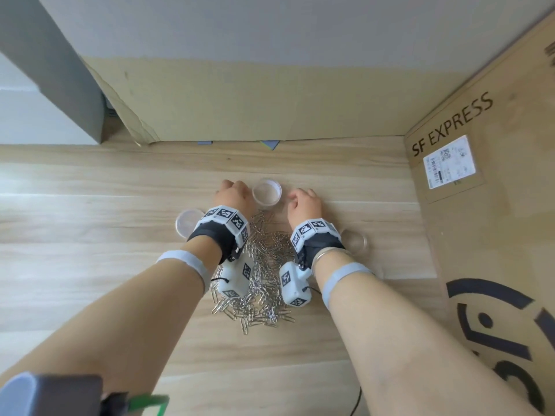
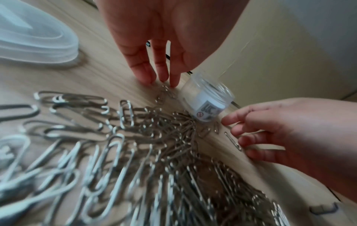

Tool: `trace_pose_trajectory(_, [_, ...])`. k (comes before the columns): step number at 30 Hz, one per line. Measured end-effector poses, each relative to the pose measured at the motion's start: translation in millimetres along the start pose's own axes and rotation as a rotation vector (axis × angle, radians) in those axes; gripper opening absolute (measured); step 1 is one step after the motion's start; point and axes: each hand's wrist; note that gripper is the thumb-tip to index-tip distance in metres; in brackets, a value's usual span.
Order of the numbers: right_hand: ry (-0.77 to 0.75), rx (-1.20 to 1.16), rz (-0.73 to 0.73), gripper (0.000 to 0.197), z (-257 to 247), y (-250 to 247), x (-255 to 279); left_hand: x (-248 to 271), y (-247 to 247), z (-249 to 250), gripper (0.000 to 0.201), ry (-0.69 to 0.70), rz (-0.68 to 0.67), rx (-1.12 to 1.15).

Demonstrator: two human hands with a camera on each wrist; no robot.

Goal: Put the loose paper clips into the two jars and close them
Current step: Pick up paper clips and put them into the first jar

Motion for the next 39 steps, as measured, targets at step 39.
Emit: trace_pose_trajectory(39, [-0.036, -0.061, -0.052, 0.049, -14, 3, 31, 27, 10, -14, 0.062, 0.117, -0.022, -0.032])
Point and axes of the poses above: each hand's wrist, its own x-axis away from the middle knuckle, its own y-axis out of the palm, z = x × y, and after that the axes turned 10 degrees about -x, right-handed
